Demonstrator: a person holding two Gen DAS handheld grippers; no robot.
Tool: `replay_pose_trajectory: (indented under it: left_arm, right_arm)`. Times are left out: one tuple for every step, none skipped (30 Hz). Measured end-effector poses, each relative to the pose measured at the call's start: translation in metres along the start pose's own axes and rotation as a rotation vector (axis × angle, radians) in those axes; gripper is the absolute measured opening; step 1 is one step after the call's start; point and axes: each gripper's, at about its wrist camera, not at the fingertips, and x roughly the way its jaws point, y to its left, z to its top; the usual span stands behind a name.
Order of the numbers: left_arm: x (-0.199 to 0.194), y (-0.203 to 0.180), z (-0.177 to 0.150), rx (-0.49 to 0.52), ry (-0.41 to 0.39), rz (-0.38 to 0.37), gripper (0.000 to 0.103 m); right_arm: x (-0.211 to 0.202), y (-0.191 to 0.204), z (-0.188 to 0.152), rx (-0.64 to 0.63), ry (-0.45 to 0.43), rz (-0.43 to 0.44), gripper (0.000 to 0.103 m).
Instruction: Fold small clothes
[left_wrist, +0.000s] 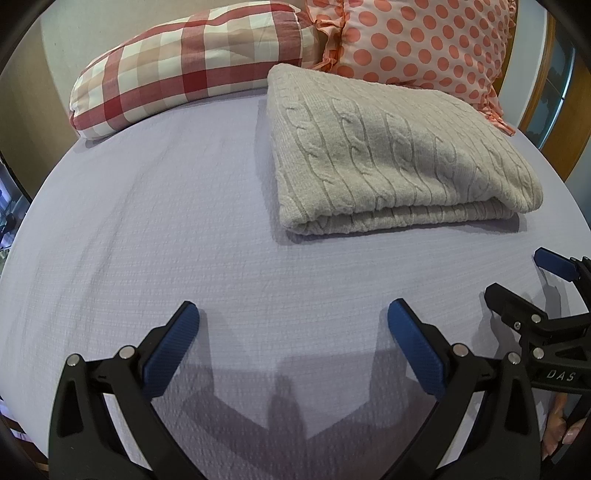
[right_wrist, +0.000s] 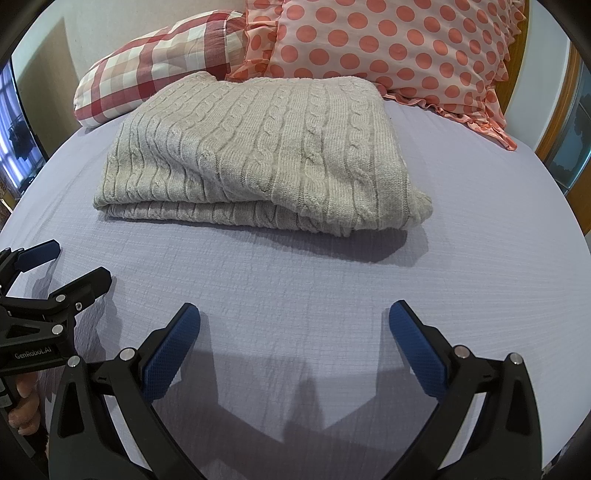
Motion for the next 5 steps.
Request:
replay_pose_trajectory:
  left_arm:
    - [0.0001, 0.0001, -0.0001, 0.001, -0.002, 0.000, 0.101]
    - [0.0000, 0.0001, -0.0004, 0.002, -0.004, 0.000, 0.101]
    - [-0.0001, 0.0001, -0.0004, 0.002, -0.005, 0.000, 0.101]
    - [-0.0002, 0.0002, -0.0007, 0.001, -0.005, 0.000, 0.101]
    - [-0.0002, 0.0002, -0.0007, 0.002, -0.006, 0.000, 0.101]
  right_arm:
    - [0.0000, -0.0001, 0.0000, 0.000, 0.000, 0.000, 0.102]
    - [0.0000, 0.0000, 0.0000, 0.000, 0.000, 0.000, 0.102]
    - [0.0000, -0.0001, 0.0000, 0.000, 0.000, 0.000, 0.102]
    - [0.0000, -0.0001, 0.0000, 0.000, 0.000, 0.000, 0.102]
    - [0.0000, 0.0000, 0.0000, 0.000, 0.000, 0.000, 0.102]
